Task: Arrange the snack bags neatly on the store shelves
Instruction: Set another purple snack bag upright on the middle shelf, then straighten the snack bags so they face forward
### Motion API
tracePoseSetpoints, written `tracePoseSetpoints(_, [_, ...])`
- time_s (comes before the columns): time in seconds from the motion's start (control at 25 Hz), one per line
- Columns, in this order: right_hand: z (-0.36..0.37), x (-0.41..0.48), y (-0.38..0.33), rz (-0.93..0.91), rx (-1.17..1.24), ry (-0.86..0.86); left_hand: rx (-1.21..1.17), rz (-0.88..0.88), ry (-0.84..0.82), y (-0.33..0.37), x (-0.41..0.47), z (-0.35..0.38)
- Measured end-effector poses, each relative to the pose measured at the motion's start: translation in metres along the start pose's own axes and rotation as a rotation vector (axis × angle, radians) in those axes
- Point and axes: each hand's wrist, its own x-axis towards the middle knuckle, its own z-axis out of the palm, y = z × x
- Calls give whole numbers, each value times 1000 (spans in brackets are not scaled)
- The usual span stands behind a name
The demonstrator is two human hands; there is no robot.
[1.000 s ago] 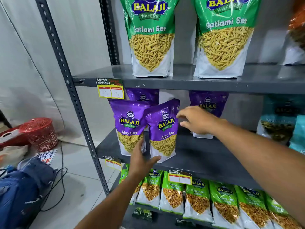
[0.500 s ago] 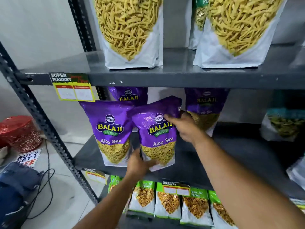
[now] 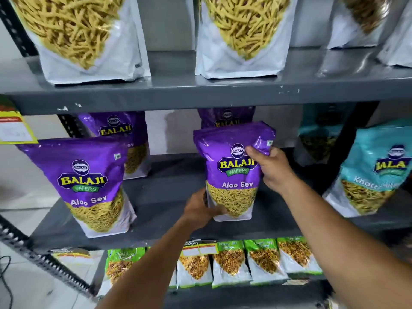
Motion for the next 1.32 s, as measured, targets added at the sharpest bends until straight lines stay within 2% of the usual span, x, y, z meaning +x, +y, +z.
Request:
tracePoseSetpoints(0.36, [-4, 0, 4, 19, -15, 15, 66, -24, 26, 11, -13, 10])
tracePoseSetpoints(0.48, [-2, -8, -5, -49, -23, 151, 113, 14, 70, 17, -26, 8])
tracePoseSetpoints(0.52, [-2, -14, -9, -116, -93, 234, 139, 45, 117, 19, -34, 3])
tracePoseSetpoints(0.6, [-4, -33, -18, -288, -388, 380, 217, 122, 203, 26, -54, -14])
tracePoseSetpoints(0.64, [-2, -48, -23, -372, -516, 364, 241, 174, 247, 32, -68, -27])
tracePoseSetpoints(0.76, [19, -99, -47, -530, -721, 104, 282, 338, 411, 65, -117, -71])
tracePoseSetpoints(0.96, [97, -138, -117, -644, -724, -202, 264, 588, 645, 130, -177, -140])
tracePoseSetpoints(1.08, [149, -129, -148, -613, -765, -282, 273, 605, 787, 181, -180, -192])
tracePoseSetpoints(1.16, [183, -116, -163, -588, -850, -272, 284, 501, 797, 213, -166, -227])
tracePoseSetpoints(1.24, [212, -100, -174, -573, -972, -213, 249, 419, 694, 235, -143, -254])
tracePoseSetpoints(1.32, [233, -85, -183, -477, -1037, -169, 255, 406, 591, 247, -123, -272])
